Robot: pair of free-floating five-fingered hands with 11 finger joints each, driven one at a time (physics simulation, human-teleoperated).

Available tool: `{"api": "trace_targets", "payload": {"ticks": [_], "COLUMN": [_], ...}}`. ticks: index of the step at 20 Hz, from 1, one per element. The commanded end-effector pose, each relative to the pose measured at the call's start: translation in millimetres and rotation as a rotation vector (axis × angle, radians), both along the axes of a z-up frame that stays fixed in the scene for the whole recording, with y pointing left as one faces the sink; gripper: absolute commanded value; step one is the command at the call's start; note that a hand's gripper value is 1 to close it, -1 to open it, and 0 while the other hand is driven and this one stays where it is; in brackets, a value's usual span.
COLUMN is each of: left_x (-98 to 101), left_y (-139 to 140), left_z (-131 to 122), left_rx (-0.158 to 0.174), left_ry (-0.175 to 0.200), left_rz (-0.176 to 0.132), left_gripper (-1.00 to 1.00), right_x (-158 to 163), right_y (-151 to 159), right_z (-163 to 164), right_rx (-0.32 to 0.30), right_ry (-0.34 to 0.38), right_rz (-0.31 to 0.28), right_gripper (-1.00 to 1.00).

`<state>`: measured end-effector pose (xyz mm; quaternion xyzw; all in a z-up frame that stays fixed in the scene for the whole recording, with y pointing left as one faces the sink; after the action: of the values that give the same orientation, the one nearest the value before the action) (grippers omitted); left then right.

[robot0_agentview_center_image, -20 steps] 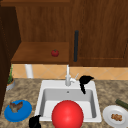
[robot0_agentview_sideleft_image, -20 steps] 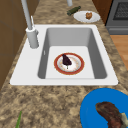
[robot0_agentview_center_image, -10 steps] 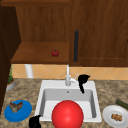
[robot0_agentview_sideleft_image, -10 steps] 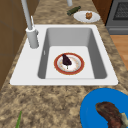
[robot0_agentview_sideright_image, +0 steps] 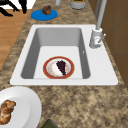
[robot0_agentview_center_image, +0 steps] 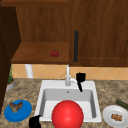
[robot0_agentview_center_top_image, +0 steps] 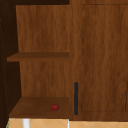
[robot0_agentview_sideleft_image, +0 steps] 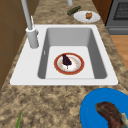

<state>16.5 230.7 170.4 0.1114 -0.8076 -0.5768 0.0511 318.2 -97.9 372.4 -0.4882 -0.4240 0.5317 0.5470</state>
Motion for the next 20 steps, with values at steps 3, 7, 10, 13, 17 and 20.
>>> {"api": "trace_targets", "payload": {"ticks": [3,7,10,13,17,20], "left_x": [0.0,0.0,0.0,0.0,0.0,0.0], "left_y": [0,0,0,0,0,0], "left_z": [0,0,0,0,0,0], "left_rx": [0.0,0.0,0.0,0.0,0.0,0.0], "left_ry": [0.0,0.0,0.0,0.0,0.0,0.0], "left_rz": [0.0,0.0,0.0,0.0,0.0,0.0], "left_gripper": [0.0,0.0,0.0,0.0,0.0,0.0], "right_x": [0,32,59,84,113,125], "right_y": [-8,-7,-5,-5,-5,-4], "right_z": [18,13,6,-2,-15,-22], "right_rx": [0.016,0.029,0.023,0.031,0.029,0.033], "right_ry": [-0.101,-0.035,-0.026,-0.011,0.024,0.098], "right_rz": [0.122,0.143,0.123,0.124,0.124,0.104], "right_gripper": [-1.0,-1.0,-1.0,-1.0,-1.0,-1.0]}}
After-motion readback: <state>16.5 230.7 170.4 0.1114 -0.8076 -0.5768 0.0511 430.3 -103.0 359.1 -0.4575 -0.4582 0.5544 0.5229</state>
